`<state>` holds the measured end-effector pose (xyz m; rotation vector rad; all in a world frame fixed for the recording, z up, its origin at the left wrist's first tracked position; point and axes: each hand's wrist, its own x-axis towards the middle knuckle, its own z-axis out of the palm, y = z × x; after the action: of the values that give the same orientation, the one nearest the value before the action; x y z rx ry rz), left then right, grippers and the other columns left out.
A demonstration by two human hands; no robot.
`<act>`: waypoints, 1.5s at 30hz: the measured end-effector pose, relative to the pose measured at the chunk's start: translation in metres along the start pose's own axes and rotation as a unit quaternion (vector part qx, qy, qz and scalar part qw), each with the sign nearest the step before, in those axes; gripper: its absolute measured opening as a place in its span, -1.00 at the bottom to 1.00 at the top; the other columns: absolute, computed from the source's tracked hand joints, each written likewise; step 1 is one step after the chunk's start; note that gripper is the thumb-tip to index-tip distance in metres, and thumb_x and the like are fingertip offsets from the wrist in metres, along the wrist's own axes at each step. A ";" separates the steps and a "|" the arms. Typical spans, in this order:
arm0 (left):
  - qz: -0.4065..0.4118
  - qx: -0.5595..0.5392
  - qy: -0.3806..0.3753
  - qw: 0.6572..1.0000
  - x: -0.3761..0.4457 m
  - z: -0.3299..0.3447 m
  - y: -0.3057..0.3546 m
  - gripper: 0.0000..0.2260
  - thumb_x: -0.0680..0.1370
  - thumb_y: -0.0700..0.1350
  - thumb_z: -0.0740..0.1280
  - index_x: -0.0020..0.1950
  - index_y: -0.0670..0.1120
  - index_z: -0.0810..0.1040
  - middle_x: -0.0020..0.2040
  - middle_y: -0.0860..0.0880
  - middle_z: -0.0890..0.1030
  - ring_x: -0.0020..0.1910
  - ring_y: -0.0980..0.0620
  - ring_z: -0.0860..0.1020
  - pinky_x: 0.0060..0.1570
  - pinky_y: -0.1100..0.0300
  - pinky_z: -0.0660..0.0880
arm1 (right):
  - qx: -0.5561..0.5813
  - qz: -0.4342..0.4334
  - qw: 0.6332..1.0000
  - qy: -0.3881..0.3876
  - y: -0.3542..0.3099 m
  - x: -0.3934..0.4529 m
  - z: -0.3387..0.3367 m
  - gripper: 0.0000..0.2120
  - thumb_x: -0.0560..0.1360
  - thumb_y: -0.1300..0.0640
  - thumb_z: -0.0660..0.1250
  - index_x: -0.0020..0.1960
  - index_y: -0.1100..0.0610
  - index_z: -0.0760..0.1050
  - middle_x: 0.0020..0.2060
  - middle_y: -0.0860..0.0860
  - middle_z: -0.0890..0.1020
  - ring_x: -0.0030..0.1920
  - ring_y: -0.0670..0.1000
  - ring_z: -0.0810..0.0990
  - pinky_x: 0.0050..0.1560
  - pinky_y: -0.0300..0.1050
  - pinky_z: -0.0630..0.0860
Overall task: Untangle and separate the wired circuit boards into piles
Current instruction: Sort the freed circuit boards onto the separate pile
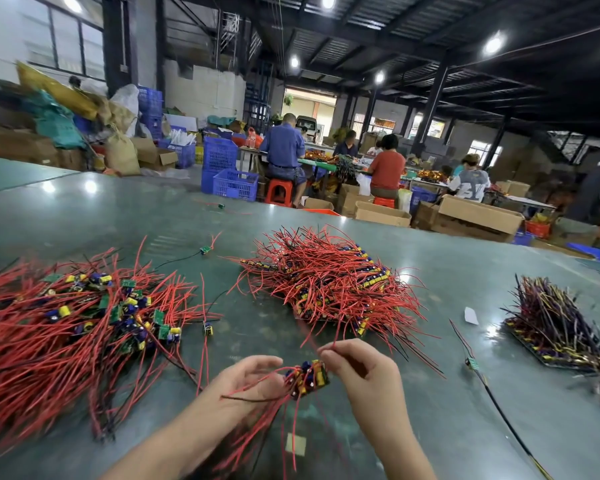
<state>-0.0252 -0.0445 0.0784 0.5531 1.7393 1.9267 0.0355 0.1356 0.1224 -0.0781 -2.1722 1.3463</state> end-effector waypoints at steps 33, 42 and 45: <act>-0.045 -0.271 0.050 0.960 0.001 0.012 0.000 -0.87 0.26 -0.28 0.40 -0.23 -0.24 0.68 -0.20 -0.23 0.67 -0.33 0.00 0.65 -0.39 0.26 0.57 | 0.117 0.150 0.971 -0.143 -0.006 -0.003 -0.001 -0.64 0.44 0.46 0.27 0.04 0.07 0.62 -0.11 -0.01 0.70 -0.25 -0.17 0.57 -0.20 -0.30 0.50; -0.027 -0.238 0.085 0.967 0.005 0.014 0.000 -0.87 0.26 -0.28 0.39 -0.26 -0.21 0.70 -0.30 -0.20 0.67 -0.42 0.02 0.64 -0.47 0.30 0.53 | 0.102 0.094 0.971 -0.197 0.000 -0.006 0.016 -0.64 0.38 0.40 0.43 0.09 0.07 0.57 -0.21 -0.05 0.67 -0.19 -0.12 0.62 -0.12 -0.28 0.53; 0.000 -0.190 0.107 0.976 0.005 0.015 -0.003 -0.86 0.23 -0.23 0.44 -0.24 -0.19 0.70 -0.26 -0.21 0.68 -0.37 0.01 0.65 -0.40 0.28 0.57 | 0.097 0.089 0.982 -0.134 0.002 -0.007 0.024 -0.76 0.41 0.32 0.43 -0.03 0.02 0.60 -0.27 -0.01 0.68 -0.23 -0.09 0.61 -0.13 -0.20 0.57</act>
<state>-0.0198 -0.0290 0.0773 0.2122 1.4275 2.3129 0.0288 0.1148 0.1092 -0.0158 -2.2824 1.7523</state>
